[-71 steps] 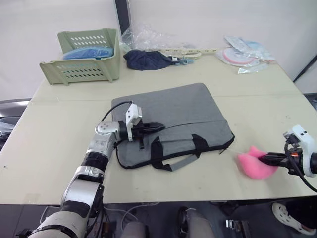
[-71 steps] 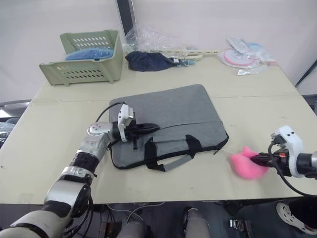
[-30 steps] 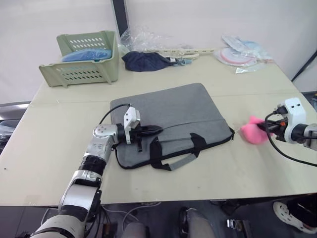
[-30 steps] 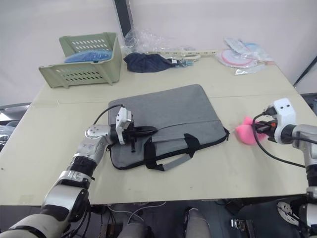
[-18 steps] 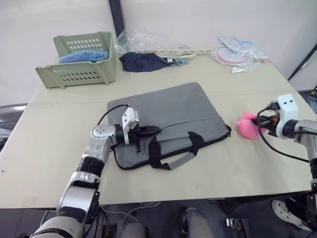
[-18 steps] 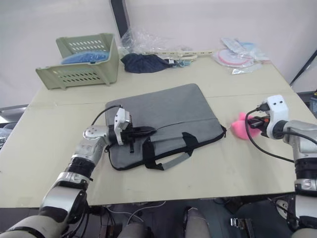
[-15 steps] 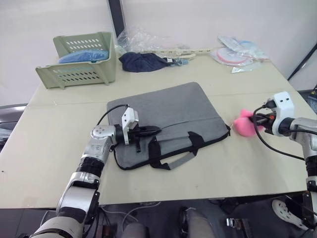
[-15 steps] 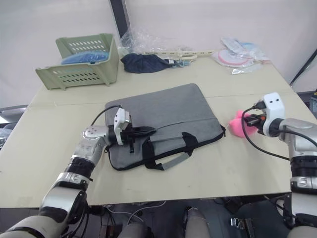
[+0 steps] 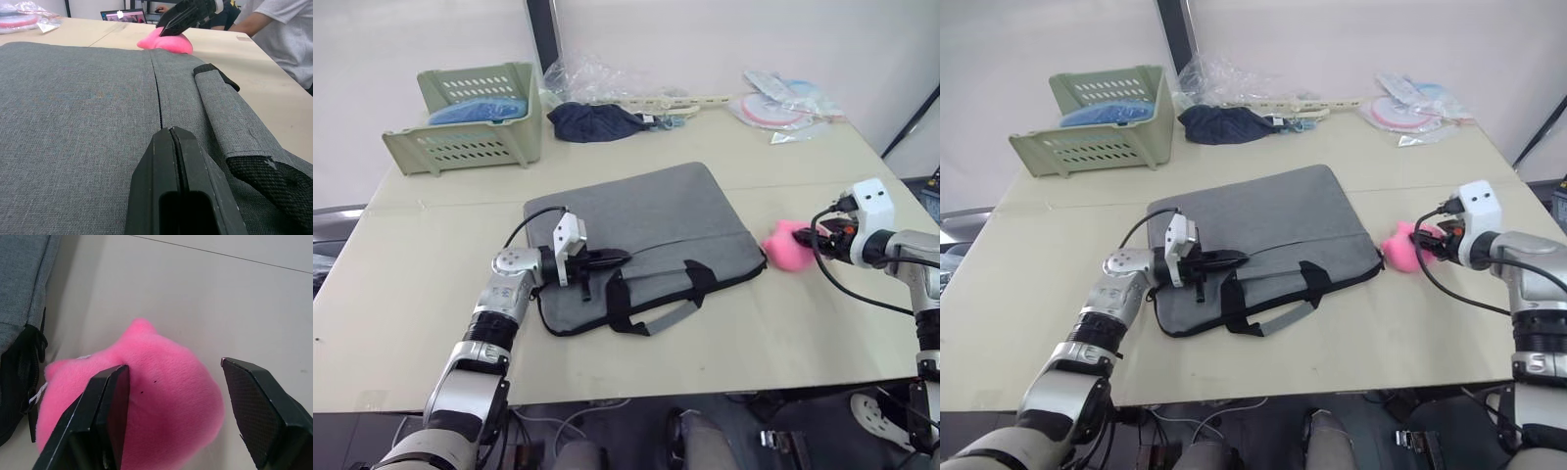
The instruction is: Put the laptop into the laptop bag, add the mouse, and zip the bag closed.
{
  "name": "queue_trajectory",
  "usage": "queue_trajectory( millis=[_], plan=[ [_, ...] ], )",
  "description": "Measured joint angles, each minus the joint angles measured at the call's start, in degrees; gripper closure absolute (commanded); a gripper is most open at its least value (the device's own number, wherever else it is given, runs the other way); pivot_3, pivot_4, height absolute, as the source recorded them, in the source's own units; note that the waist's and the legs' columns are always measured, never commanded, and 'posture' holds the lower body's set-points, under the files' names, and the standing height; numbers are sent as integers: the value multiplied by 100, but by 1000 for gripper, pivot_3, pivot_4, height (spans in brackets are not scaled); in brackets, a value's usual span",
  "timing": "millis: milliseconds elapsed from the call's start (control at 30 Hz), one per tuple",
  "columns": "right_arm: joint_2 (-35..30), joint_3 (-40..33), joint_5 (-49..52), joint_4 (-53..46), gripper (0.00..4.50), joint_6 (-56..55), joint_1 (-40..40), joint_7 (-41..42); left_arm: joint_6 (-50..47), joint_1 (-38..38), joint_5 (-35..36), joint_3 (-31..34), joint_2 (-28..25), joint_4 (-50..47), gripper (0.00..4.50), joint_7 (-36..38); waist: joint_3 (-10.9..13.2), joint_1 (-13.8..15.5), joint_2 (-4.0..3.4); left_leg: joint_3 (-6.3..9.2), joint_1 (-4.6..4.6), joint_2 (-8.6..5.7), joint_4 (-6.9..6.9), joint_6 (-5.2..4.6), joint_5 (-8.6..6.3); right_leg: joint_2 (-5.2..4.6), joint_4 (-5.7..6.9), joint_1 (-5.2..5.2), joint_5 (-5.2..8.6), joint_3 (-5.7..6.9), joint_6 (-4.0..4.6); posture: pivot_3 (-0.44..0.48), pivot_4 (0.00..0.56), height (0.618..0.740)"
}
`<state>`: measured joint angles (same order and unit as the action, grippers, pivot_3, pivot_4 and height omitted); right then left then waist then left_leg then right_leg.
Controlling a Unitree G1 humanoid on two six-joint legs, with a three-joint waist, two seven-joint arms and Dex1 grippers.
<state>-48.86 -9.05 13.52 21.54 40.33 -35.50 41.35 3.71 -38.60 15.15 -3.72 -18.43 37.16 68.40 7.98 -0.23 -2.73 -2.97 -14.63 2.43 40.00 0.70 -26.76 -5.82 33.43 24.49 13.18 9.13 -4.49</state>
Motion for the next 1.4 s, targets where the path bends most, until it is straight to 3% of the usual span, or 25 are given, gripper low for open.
queue_trajectory(
  millis=[300, 533, 867, 1300, 1400],
  plan=[
    [-348, -563, 212, -1065, 1094, 738, -59, -202, 1, 1, 0, 0, -2, 13, 4500, 4, 3, -1, 1, 0, 0, 0, -2, 0, 0, 0, -1, 1, 0, -1, 0, 0, 150, 740],
    [635, -1150, 491, -2082, 1094, 1508, 389, -1129, 1, -9, -1, -1, 15, 13, 4500, 4, 1, 9, -1, 2, 0, -2, -3, 0, 0, -2, -1, 1, 0, -1, 0, 0, 150, 740],
    [1065, -1234, 520, -2106, 1094, 1359, 911, -1530, -1, -9, -1, -2, 13, 12, 4500, 5, -4, 5, -15, 3, -1, -6, -6, 0, 0, -3, -1, 3, 0, -2, 0, 0, 150, 740],
    [1221, -1146, 569, -1716, 1094, 1109, 991, -1529, -88, 4, 0, -1, -7, -37, 4500, -3, -4, -6, -15, 2, 0, -6, -7, -1, 0, -2, -1, 3, 0, -2, 0, 0, 150, 740],
    [1220, -1127, 607, -1696, 1963, 1145, 990, -1525, -117, 7, -1, -1, -15, -50, 4500, -4, -4, -9, -15, 2, 1, -6, -8, -1, 0, -3, -1, 3, 0, -3, 1, 0, 150, 740]
  ],
)
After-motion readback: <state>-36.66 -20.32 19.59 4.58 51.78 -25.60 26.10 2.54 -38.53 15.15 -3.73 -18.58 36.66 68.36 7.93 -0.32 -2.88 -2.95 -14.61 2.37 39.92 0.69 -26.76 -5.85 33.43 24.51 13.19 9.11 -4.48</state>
